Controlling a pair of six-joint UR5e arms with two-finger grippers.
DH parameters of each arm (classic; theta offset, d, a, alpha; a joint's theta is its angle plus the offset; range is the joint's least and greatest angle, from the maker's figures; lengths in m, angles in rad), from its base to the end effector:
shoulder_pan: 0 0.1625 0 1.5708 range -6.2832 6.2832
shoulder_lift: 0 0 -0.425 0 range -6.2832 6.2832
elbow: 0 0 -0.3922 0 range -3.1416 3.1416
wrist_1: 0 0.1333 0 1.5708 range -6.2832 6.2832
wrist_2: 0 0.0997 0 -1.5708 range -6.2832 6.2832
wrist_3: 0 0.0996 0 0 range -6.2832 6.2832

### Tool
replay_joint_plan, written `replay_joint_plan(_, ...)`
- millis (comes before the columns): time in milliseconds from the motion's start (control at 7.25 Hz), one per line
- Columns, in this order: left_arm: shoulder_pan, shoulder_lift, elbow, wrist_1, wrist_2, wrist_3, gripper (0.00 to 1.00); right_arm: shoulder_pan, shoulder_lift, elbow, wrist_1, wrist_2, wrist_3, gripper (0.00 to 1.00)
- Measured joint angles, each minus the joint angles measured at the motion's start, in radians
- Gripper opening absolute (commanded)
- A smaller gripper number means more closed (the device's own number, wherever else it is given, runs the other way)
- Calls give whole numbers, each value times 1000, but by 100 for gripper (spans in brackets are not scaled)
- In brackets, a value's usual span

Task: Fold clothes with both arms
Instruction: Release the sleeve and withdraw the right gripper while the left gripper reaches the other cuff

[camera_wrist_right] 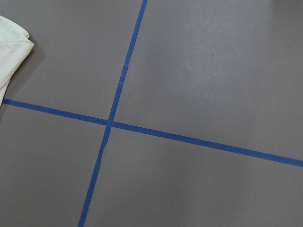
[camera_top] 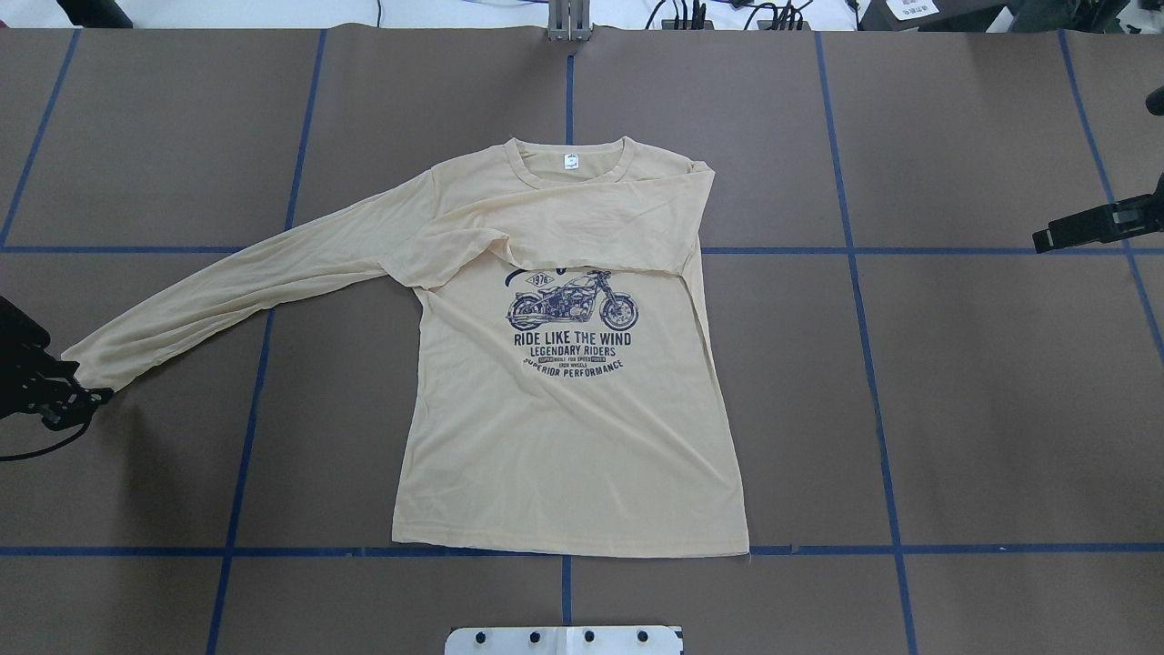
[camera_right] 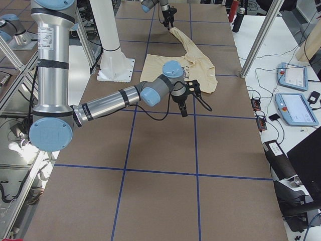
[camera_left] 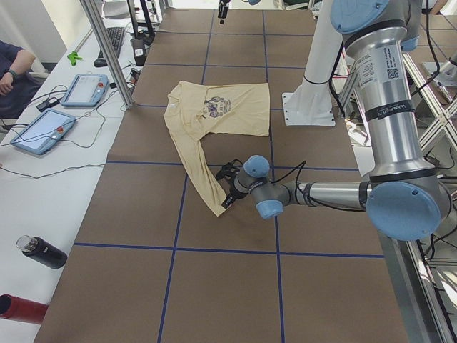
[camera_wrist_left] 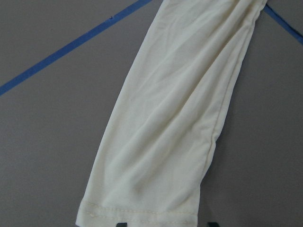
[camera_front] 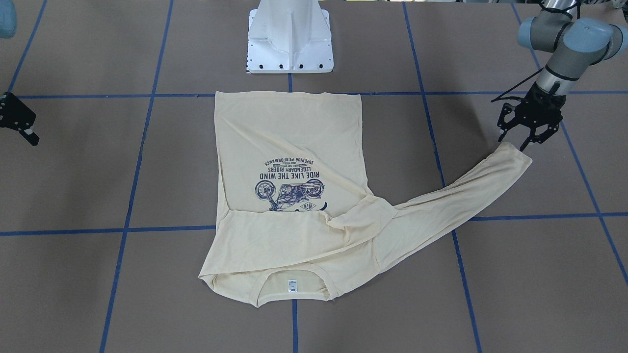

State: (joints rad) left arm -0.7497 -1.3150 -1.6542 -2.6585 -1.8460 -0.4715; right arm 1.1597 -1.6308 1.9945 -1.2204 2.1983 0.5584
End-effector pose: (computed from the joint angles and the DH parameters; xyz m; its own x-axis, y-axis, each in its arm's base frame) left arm 0.2318 -0.3610 0.6203 0.6464 0.5696 -0.5076 -0.1712 0.7566 0.6310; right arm -0.1189 -0.4600 0.4428 0.6590 -0.2063 0.7233 -0.0556 0.9457 0.3204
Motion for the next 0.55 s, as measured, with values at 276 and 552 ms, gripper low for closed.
replay_joint_plan(276, 1, -18, 21, 0, 10, 2, 17, -1, 0, 0, 0, 0, 0, 100)
replay_joint_plan(552, 1, -20, 24, -1, 15, 6, 0, -1, 0, 0, 1, 0, 0, 100)
